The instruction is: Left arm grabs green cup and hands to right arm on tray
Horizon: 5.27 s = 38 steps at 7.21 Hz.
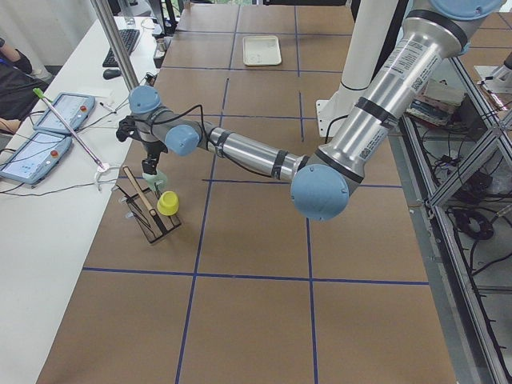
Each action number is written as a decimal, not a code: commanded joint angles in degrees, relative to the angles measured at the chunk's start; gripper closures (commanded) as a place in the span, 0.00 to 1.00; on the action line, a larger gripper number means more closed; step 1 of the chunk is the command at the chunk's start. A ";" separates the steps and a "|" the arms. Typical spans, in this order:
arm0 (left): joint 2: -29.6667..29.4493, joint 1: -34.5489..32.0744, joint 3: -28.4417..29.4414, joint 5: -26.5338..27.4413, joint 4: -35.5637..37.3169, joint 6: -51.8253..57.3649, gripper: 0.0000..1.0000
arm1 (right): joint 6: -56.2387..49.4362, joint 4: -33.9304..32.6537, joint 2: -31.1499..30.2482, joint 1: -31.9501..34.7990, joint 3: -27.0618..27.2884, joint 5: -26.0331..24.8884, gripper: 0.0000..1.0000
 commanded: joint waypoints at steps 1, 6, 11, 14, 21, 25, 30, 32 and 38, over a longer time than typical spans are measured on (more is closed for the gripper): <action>-3.04 3.05 4.33 6.97 -2.87 -3.55 0.00 | 0.00 0.00 0.00 0.05 -0.07 0.00 0.00; -4.71 7.02 12.42 13.77 -12.19 -8.92 0.00 | 0.00 0.00 0.00 -0.04 -0.07 0.00 0.00; -4.81 7.64 14.63 13.77 -13.42 -9.71 0.46 | 0.00 0.00 0.00 0.05 0.02 0.00 0.00; -4.72 6.42 10.69 12.98 -12.90 -11.73 0.65 | 0.00 0.00 0.00 0.05 0.11 0.00 0.00; 3.89 1.89 -13.91 1.71 -6.35 -27.82 0.65 | 4.61 0.18 1.74 -0.39 0.11 7.33 0.00; 9.49 15.35 -25.93 10.08 -13.42 -49.31 0.65 | 41.53 31.80 3.94 -13.08 -0.24 8.62 0.00; 13.03 30.80 -32.84 19.53 -35.34 -77.18 0.65 | 95.79 66.46 18.52 -33.94 -0.15 -4.47 0.00; 12.77 34.96 -32.75 20.54 -45.10 -85.09 0.65 | 104.55 81.05 19.60 -39.90 -0.24 -12.52 0.00; 12.07 40.95 -31.60 20.89 -62.27 -87.49 0.66 | 108.02 101.87 29.26 -64.28 -2.70 -42.00 0.00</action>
